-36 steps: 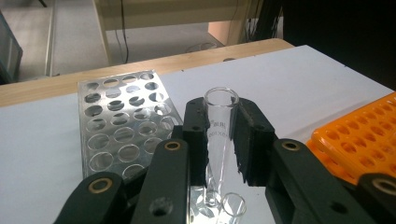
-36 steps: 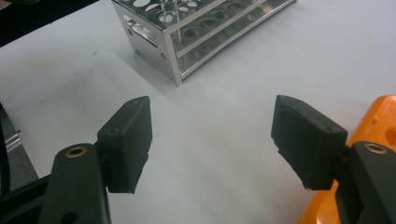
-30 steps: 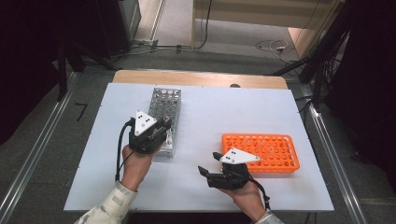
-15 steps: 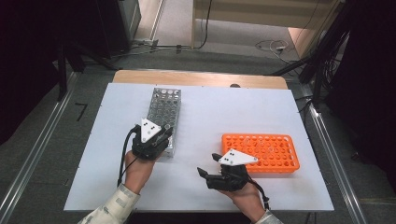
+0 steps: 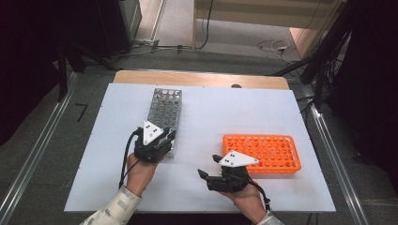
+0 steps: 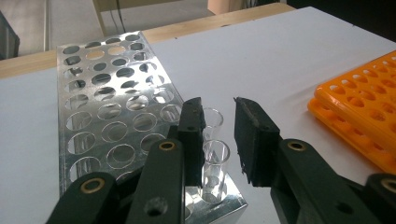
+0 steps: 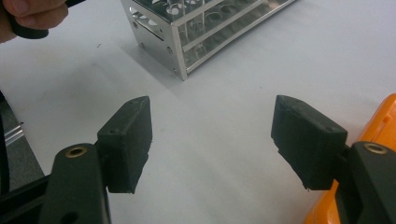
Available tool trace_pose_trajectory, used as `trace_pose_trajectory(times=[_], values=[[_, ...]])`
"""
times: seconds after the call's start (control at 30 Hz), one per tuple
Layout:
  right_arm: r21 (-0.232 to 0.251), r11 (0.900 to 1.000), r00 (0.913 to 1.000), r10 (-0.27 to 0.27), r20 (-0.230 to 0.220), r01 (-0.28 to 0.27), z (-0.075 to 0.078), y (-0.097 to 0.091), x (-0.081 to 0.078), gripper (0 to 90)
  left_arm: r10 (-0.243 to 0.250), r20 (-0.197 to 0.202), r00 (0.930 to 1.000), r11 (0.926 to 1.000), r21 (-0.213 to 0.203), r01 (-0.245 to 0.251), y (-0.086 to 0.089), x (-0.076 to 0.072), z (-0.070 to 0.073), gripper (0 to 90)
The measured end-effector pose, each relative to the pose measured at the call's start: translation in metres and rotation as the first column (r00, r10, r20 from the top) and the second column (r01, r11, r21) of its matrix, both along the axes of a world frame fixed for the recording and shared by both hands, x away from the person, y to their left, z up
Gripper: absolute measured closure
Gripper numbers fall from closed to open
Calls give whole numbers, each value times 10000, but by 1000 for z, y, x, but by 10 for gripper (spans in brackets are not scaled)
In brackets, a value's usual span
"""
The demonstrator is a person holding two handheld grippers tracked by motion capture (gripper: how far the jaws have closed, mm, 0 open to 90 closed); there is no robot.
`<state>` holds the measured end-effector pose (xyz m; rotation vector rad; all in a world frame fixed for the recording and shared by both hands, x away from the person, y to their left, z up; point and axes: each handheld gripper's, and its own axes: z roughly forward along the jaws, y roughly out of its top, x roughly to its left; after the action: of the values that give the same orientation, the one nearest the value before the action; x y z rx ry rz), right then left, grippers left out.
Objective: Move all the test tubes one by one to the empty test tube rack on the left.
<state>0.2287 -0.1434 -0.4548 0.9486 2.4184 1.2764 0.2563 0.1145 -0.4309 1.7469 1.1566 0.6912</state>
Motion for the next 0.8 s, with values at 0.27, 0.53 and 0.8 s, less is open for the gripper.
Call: trace_pose_trajectory(times=[0.27, 0.53, 0.8], values=[[89, 9999, 9999, -78, 72, 77, 3, -5, -2, 279, 50, 13, 10000, 9997, -230, -50, 4, -2, 3, 653], [274, 9991, 9991, -333, 277, 326, 10, -20, -4, 286, 235, -1, 9997, 9985, -489, -235, 4, -8, 9, 382], [354, 9972, 9968, -679, 425, 664, 15, -36, -9, 295, 314, -28, 9995, 9938, -1065, -315, 8, -13, 13, 218]])
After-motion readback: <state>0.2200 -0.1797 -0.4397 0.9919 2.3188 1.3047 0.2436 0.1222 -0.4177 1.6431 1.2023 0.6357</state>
